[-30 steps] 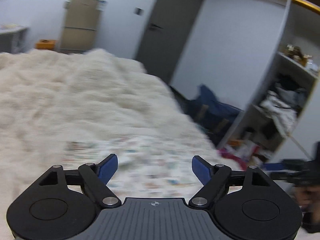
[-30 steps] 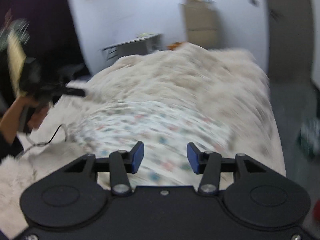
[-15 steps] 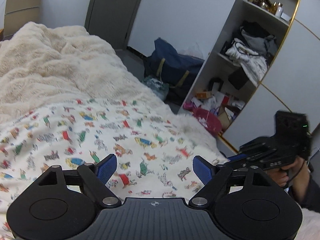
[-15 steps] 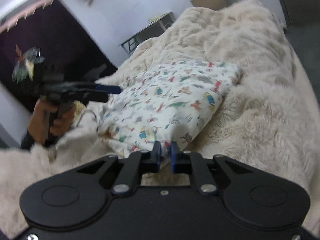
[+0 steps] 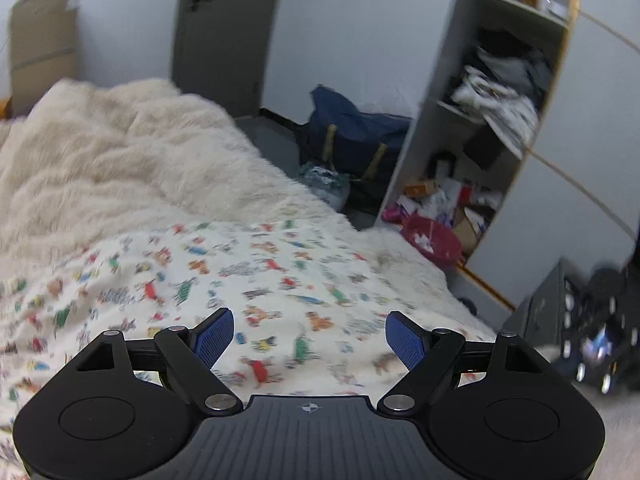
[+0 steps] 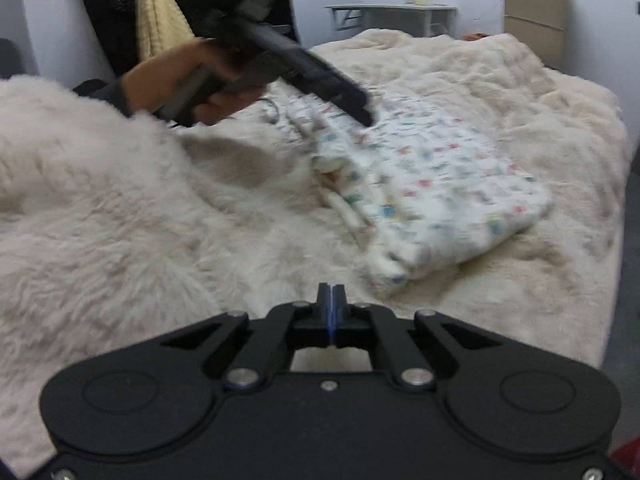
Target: Fold clothes
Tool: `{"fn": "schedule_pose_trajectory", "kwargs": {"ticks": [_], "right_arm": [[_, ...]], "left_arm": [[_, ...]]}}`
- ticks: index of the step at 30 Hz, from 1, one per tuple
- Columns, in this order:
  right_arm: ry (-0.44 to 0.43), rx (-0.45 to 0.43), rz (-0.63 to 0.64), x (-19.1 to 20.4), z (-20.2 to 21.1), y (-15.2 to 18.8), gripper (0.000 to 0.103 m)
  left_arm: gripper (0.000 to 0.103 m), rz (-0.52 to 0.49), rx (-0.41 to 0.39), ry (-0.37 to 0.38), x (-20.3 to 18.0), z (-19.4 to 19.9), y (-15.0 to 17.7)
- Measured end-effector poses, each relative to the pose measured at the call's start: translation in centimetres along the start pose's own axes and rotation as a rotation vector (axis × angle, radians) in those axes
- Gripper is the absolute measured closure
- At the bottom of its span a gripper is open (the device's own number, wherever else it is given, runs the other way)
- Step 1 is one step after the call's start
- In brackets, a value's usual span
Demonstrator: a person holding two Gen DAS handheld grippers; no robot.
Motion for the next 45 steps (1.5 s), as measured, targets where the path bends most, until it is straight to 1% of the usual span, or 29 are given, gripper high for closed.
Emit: {"fn": "schedule_pose_trajectory", "kwargs": {"ticks": [1,2,4,6,9,11,12,16,18,20,21,22,23,24,25,26,27,28,29,31,33,37,38,39,40,41,42,43,45], "right_arm": [[0.006,-0.035,-0.063,-1.4,0.7,-0.3,0.087],[0.002,-0.088,-0.153,-3.2,1.6,-0.5,0.082],[-0.018,-0.188,-0.331,-6.7,2.8,-0.6,0.065],[-0.039,-0.267,-0.536,-10.2,2.9,-0.1,0.059],[-0.054,-0.276,-0.636,-12.1,1.5,0.5,0.050],[-0.057,-0.262,-0.674,-12.8,0.2,0.8,0.050],[-0.063,-0.259,-0.698,-13.2,-0.3,1.0,0.049],[-0.109,-0.270,-0.823,-15.5,-2.8,1.7,0.043],[-0.130,-0.274,-0.871,-16.7,-4.2,1.8,0.043],[-0.153,-0.262,-0.915,-17.9,-5.8,1.6,0.043],[-0.167,-0.250,-0.935,-18.4,-6.8,1.4,0.043],[-0.184,-0.235,-0.953,-18.8,-7.8,1.2,0.043],[-0.200,-0.211,-0.973,-19.3,-9.1,1.0,0.043],[-0.209,-0.178,-0.986,-19.7,-10.6,0.7,0.045],[-0.214,-0.143,-0.992,-20.0,-12.0,0.3,0.049],[-0.216,-0.119,-0.994,-20.1,-13.0,0.0,0.051],[-0.219,-0.109,-0.993,-20.2,-13.7,-0.2,0.064],[-0.226,-0.102,-0.993,-20.3,-14.5,-0.5,0.082],[-0.233,-0.117,-1.007,-20.6,-14.8,-0.6,0.086],[-0.248,-0.187,-1.060,-21.7,-14.4,-0.4,0.097],[-0.234,-0.226,-1.093,-22.6,-14.0,0.0,0.099],[-0.146,-0.269,-1.123,-24.0,-13.4,0.6,0.103],[-0.106,-0.284,-1.128,-24.3,-13.2,0.8,0.103],[-0.048,-0.306,-1.133,-24.6,-12.7,1.1,0.103],[-0.026,-0.320,-1.149,-24.9,-12.3,1.4,0.101],[-0.038,-0.326,-1.177,-25.3,-12.0,1.6,0.098],[-0.070,-0.335,-1.207,-25.4,-11.6,2.1,0.087],[-0.099,-0.340,-1.223,-25.6,-11.4,2.3,0.064],[-0.178,-0.321,-1.211,-25.2,-11.2,2.7,0.040]], "left_arm": [[0.024,-0.069,0.009,0.007,-1.4,-0.1,-0.2],[0.024,-0.134,0.020,0.018,-2.8,-0.3,-0.3],[0.024,-0.217,0.032,0.047,-4.8,-0.7,-0.3],[0.024,-0.283,0.043,0.077,-6.5,-1.2,-0.2],[0.023,-0.370,0.058,0.099,-9.4,-2.5,-0.2],[0.023,-0.416,0.071,0.084,-11.3,-3.9,-0.3],[0.023,-0.426,0.073,0.074,-11.9,-4.3,-0.3],[0.024,-0.470,0.088,-0.050,-15.5,-7.4,-0.6],[0.024,-0.489,0.091,-0.099,-16.4,-8.5,-0.4],[0.026,-0.558,0.104,-0.194,-17.1,-10.2,0.3],[0.029,-0.579,0.110,-0.219,-17.2,-10.7,0.7],[0.036,-0.596,0.115,-0.238,-17.3,-11.1,1.0],[0.039,-0.599,0.118,-0.236,-17.2,-11.2,1.2],[0.044,-0.606,0.118,-0.236,-17.1,-11.3,1.4],[0.052,-0.626,0.107,-0.247,-17.3,-11.1,1.8],[0.055,-0.648,0.101,-0.254,-17.5,-11.0,2.0],[0.063,-0.671,0.098,-0.261,-17.7,-10.9,2.2],[0.072,-0.691,0.094,-0.267,-17.9,-10.8,2.4],[0.076,-0.706,0.094,-0.271,-18.0,-10.7,2.5],[0.084,-0.741,0.104,-0.280,-18.3,-10.9,3.3],[0.087,-0.758,0.120,-0.274,-18.4,-11.1,3.9],[0.088,-0.774,0.134,-0.262,-18.2,-11.5,4.4],[0.088,-0.777,0.136,-0.259,-18.2,-11.7,4.4],[0.088,-0.779,0.135,-0.260,-18.0,-11.8,4.4],[0.089,-0.782,0.132,-0.262,-18.0,-11.8,4.4],[0.089,-0.779,0.130,-0.262,-18.0,-11.8,4.4],[0.089,-0.776,0.129,-0.261,-17.8,-11.8,4.4],[0.089,-0.774,0.127,-0.261,-17.7,-11.9,4.3],[0.089,-0.774,0.126,-0.264,-17.9,-11.8,4.5]]}}
Point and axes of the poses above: each gripper's, at about its wrist camera, not at the fingertips, and z roughly against the way its jaws point, x to its left, y to its underside, the point moved 1 cm from there along -z, roughly the way its jaws point, and after that the axes turned 6 degrees about -z, right-handed, at the moved point
